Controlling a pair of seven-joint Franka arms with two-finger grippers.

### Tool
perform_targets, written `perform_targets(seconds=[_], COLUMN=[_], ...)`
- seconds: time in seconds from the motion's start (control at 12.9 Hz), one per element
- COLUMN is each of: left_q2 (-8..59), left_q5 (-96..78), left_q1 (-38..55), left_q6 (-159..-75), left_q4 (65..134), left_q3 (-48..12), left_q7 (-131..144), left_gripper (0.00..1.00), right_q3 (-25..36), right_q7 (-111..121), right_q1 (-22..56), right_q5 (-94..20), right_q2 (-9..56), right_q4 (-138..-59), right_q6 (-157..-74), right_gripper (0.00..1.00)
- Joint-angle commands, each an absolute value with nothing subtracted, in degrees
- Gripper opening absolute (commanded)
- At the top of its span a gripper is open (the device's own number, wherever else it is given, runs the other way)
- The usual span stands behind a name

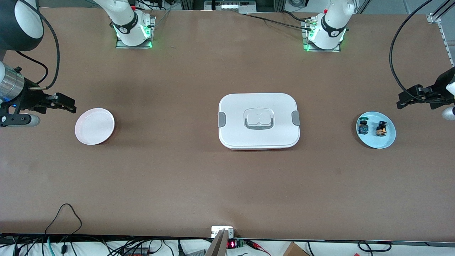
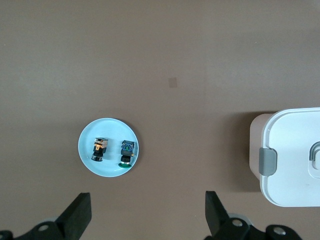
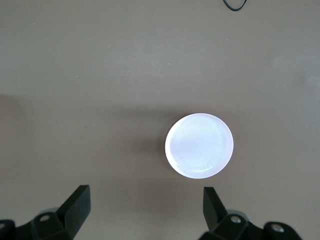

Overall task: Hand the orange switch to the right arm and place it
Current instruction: 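Move the left gripper over the light-blue dish of switches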

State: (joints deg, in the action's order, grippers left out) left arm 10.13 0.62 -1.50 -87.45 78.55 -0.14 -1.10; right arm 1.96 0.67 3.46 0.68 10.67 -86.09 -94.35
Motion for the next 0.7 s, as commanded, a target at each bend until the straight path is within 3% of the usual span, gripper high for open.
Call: perform_targets(seconds=[0.0, 0.23, 0.62], left_q2=[9.8, 10.0, 13.5], left_q5=[1.9, 2.0, 2.3], left_q1=[-1.8, -3.9, -10.1], left_q6=[-86.4, -86.3, -84.0], left_q4=[77.8, 78.2, 82.1], left_q3=[-0.4, -0.5, -0.3], left_q7=[-1.5, -7.4, -43.5], left_gripper=[1.0, 1.0, 1.0], right_q3=[1.9, 1.9, 1.9], right_q7=[0.4, 0.4, 0.4], right_q1=[3.3, 3.3, 3.3], right_q5=[0.1, 0.1, 0.1], right_q2=[10.8, 10.8, 10.7], right_q4=[-85.0, -85.0, -85.0], right_q6=[-94.0, -94.0, -93.9], right_gripper=[1.0, 1.0, 1.0])
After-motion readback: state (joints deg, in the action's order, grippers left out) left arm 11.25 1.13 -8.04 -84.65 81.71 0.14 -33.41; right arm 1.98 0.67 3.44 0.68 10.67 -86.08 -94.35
